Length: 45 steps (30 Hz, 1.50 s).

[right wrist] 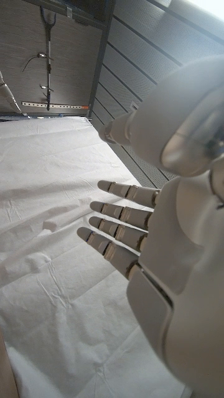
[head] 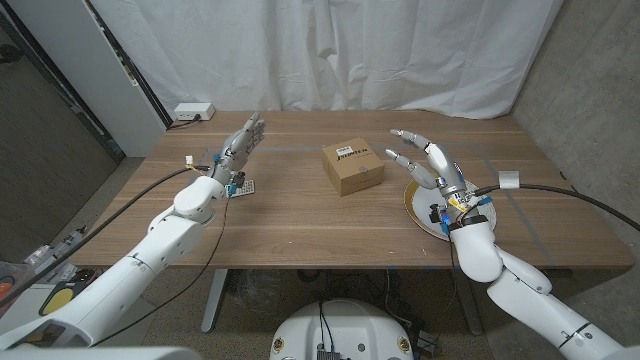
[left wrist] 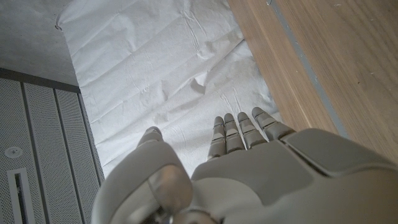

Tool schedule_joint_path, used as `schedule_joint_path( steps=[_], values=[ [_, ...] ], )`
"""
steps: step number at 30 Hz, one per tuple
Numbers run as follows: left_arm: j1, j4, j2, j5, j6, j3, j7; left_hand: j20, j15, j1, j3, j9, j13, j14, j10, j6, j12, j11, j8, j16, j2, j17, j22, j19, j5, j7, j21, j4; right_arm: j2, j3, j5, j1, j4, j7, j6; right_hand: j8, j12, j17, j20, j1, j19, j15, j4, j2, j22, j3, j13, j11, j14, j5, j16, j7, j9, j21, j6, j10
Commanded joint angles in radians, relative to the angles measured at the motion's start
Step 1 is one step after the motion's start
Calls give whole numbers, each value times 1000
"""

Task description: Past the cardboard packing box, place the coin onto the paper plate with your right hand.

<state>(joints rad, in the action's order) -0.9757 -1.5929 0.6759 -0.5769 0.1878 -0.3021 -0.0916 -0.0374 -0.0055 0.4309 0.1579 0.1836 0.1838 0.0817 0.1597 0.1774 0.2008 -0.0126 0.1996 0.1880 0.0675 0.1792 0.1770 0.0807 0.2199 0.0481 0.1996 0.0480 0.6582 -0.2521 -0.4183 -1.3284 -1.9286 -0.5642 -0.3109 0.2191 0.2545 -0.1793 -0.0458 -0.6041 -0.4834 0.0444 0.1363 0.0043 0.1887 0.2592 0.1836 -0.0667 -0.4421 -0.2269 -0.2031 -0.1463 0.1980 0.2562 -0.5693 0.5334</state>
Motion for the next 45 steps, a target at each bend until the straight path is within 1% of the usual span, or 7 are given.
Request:
schedule_joint_path(
  steps=[1, 14, 20, 24, 33, 40, 45],
  values=[
    [-20, -13, 9, -2, 6, 4, -7, -36, -2, 6, -1, 4, 6, -5, 1, -1, 1, -1, -1, -2, 6, 4, 3, -2, -3, 3, 0, -5, 20, -30, -61, 18, -6, -39, 29, 13, 11, -6, -92, -12, -27, 96, 4, 3, 5, 9, 3, -11, -31, -5, -8, -10, 1, 12, -34, 26],
    [4, -4, -2, 0, 13, -2, 4, -34, -1, 6, -2, 4, 6, -6, 0, -2, 0, -1, -1, -2, 7, 5, 3, -5, -4, 4, 0, -5, 20, -64, -146, 14, 5, -122, 77, 8, 5, -5, -92, -31, -23, 92, 13, -2, 5, 14, 3, -13, -20, -7, 4, -11, 1, 6, -35, 25],
    [-1, -14, 1, 6, 15, 0, -3, -33, -1, 7, -2, 4, 6, -7, -2, -3, -1, 1, -1, -2, 8, 5, 3, -5, -5, 4, 0, -5, 45, -73, -174, 10, -9, -127, 105, 7, 2, -4, -90, -43, -11, 91, 19, -5, 4, 17, 3, -14, -10, -8, 10, -17, 1, -1, -37, 23],
    [-6, -16, -1, 8, 20, 2, -8, -33, 0, 7, -3, 4, 6, -8, -4, -4, -1, -3, -2, -3, 8, 4, 3, -6, -5, 3, 0, -5, 53, -79, -180, 6, -13, -136, 119, 6, -5, -4, -81, -68, 22, 87, 27, -12, 4, 24, 3, -27, 24, -12, 23, -24, 1, -17, -46, 15],
    [-5, -6, -17, 4, 31, -3, -8, -31, -1, 8, -3, 4, 6, -8, -4, -4, -1, 0, -2, -2, 9, 4, 3, -7, -6, 3, -1, -6, 77, -94, -237, 10, -39, -133, 208, 1, -23, -4, -72, -102, 75, 68, 30, -18, 3, 33, 3, -33, 84, -21, 34, -35, 0, -42, -53, -18],
    [-18, -21, -18, 7, 23, -5, -23, -31, 0, 8, -4, 4, 6, -9, -4, -4, -1, -1, -2, -2, 9, 4, 3, -8, -6, 4, -1, -6, 94, -96, -177, 27, -21, -105, 202, -2, -29, -3, -68, -109, 92, 61, 28, -23, 2, 33, 3, -21, 98, -24, 33, -37, 0, -49, -51, -28],
    [-27, -27, -28, 13, 35, -7, -35, -31, 1, 8, -4, 4, 6, -9, -4, -4, -1, -1, -2, -2, 10, 4, 3, -8, -6, 4, 0, -6, 123, -104, -208, 46, -21, -91, 220, -7, -41, -4, -58, -112, 121, 51, 22, -28, 2, 32, 3, -3, 130, -29, 34, -35, 0, -58, -47, -58]
  ],
)
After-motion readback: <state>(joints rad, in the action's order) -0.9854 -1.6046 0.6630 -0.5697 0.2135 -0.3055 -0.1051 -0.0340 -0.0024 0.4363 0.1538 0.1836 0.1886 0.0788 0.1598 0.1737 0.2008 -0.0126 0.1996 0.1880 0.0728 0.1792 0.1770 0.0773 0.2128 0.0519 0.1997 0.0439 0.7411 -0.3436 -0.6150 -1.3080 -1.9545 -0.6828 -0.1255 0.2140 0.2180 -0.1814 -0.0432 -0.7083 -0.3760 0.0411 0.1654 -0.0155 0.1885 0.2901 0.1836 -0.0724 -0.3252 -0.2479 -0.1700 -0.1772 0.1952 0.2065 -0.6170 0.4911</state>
